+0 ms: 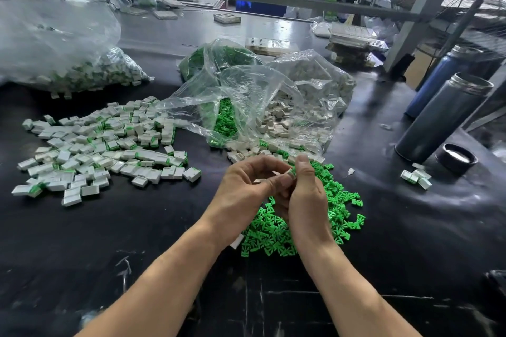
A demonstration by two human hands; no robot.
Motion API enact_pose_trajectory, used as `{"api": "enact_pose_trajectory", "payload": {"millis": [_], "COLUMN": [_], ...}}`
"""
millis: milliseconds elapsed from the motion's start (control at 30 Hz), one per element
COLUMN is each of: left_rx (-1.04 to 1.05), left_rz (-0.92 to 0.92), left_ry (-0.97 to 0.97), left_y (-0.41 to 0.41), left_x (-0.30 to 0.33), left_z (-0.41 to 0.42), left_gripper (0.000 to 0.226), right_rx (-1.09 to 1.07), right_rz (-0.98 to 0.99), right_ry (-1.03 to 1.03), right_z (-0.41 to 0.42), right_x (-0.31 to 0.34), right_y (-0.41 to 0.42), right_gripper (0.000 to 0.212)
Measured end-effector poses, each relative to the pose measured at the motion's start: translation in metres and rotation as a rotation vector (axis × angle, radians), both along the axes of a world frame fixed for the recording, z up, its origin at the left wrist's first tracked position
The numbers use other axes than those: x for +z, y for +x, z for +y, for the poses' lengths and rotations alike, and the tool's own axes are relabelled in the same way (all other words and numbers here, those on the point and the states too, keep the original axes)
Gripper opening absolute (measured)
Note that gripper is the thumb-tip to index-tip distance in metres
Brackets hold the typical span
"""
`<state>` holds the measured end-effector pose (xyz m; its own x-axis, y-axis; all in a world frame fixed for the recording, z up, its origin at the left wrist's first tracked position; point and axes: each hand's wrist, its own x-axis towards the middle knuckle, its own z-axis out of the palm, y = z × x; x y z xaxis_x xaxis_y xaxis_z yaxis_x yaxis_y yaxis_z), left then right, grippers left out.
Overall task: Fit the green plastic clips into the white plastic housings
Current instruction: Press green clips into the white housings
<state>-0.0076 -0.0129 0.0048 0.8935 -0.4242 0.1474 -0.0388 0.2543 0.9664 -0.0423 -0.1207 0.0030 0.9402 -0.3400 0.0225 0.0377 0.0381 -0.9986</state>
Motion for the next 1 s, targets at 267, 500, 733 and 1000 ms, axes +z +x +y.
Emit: {"api": "enact_pose_trajectory", "payload": {"millis": [267,500,733,1000], "left_rx": [0.073,0.131,0.132,0.120], "left_rz": [-0.047,-0.052,-0.050,-0.068], "left_ry": [0.072,0.143,0.152,0.138], "left_y": [-0.003,-0.007,-0.007,-0.003], "left_x": [0.001,0.003,0.003,-0.002], "left_z": [-0.001,-0.002,-0.001,0.001], "left_gripper": [0.013,0.010,0.008,0.003], "right_rx": [-0.152,-0.190,-0.194,-0.155], "right_rz": [-0.004,-0.005,-0.015,-0.003], "right_ry": [-0.169,-0.194,-0.261,-0.208], "right_z": [0.004,0.001,0.001,0.002], "right_x": [-0.004,-0.010,-0.011,-0.011], "right_y": [0.006,0.009,0.011,0.007], "right_gripper": [0.055,0.061,0.065,0.061]}}
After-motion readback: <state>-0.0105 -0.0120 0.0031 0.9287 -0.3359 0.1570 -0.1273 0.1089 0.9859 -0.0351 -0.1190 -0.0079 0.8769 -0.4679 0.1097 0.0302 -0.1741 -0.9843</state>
